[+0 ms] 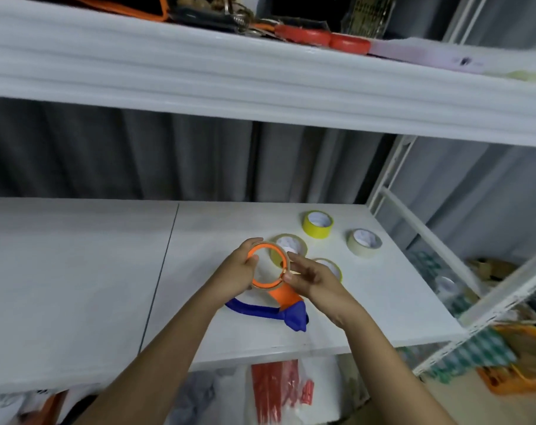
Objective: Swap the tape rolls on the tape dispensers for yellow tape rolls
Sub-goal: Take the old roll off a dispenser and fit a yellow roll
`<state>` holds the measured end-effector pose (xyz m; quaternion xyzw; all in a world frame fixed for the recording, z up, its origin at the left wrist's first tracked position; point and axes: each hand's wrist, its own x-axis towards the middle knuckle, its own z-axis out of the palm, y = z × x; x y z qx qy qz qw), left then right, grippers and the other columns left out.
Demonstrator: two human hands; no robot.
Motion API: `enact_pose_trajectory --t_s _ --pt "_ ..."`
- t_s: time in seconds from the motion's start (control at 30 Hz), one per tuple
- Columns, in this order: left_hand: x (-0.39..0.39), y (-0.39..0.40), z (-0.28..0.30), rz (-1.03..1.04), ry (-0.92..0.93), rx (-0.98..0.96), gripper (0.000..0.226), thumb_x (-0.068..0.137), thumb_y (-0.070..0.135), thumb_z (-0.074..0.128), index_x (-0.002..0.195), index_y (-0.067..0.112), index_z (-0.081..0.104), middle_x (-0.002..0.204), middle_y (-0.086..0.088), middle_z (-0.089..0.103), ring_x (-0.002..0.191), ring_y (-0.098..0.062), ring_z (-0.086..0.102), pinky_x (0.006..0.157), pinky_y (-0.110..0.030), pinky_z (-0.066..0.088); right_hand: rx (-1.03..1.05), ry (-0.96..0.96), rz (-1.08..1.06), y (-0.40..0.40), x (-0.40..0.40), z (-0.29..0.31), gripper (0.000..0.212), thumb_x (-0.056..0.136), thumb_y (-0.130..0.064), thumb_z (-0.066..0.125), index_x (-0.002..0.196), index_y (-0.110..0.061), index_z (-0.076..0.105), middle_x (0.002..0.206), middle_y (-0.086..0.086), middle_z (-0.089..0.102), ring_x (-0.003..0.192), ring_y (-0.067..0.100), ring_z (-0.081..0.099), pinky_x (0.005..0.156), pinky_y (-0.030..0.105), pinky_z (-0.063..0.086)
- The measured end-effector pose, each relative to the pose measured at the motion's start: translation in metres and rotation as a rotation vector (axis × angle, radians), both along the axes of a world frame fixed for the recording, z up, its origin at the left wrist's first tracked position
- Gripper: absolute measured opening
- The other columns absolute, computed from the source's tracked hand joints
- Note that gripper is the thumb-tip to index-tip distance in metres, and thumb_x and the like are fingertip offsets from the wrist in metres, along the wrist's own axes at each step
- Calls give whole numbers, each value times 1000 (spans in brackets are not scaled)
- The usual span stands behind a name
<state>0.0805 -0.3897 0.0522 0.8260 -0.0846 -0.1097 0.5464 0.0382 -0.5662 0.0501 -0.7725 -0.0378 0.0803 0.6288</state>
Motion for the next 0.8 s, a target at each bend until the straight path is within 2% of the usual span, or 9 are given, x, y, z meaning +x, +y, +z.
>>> enact_pose_trajectory --t_s 0.1,0.2,0.33,0.43,0.5,0.57,0.63,0.7,0.8 --pt "-1 -6 -2 -1 -12 27 50 95 5 33 135 34 37 123 -1 51 106 -23 55 87 -44 55 -62 -58 -42 8 -8 0 47 95 -8 52 99 -54 59 99 -35 66 94 -13 61 73 6 47" --pt "-6 -13 -7 5 -51 30 53 94 1 32 136 33 35 129 -3 49 106 -17 50 88 -34 51 -102 -108 -97 10 -11 -6 56 95 -4 46 98 -59 58 98 -33 66 95 -11 60 75 10 49" --pt "-6 -24 -10 44 -136 43 48 98 3 33 138 29 37 134 -4 48 108 -11 43 87 -21 40 -107 -119 -170 12 -8 -16 52 95 -3 43 109 -52 52 104 -22 66 100 4 63 80 25 55" --pt "-4 -35 -10 113 -181 -10 45 98 4 34 136 25 42 134 -3 51 112 -15 48 91 -22 41 -121 -156 -221 10 -3 -17 50 95 1 40 124 -38 51 106 -21 64 97 -5 61 77 8 48" --pt "-3 -44 -12 186 -210 -24 45 96 3 36 135 23 46 134 -2 53 116 -19 49 93 -23 40 -146 -170 -258 9 1 -18 50 95 2 38 135 -27 47 113 -13 62 103 1 58 79 3 43" --pt "-2 -54 -18 266 -235 -60 44 95 3 38 134 22 49 132 -2 55 117 -20 51 92 -22 40 -192 -199 -311 8 4 -23 52 94 2 37 141 -22 42 111 -6 63 99 3 58 78 2 42" --pt "-1 -63 -24 320 -240 -93 47 94 2 39 135 23 48 130 -2 57 116 -20 53 92 -19 40 -248 -239 -368 9 6 -25 56 91 2 38 142 -22 40 95 -9 62 82 -7 59 70 0 42" --pt "-2 -72 -29 336 -244 -110 51 93 0 39 137 25 46 131 -2 57 118 -19 54 93 -17 38 -264 -265 -394 4 8 -27 58 88 3 40 141 -21 41 90 -14 59 77 -17 56 67 0 41" --pt "-7 -85 -32 239 -254 -136 47 97 16 45 140 31 37 138 5 49 123 -13 48 97 -16 36 -249 -277 -439 -20 14 -25 48 88 2 43 129 -20 55 97 -9 67 88 -4 62 75 4 44"
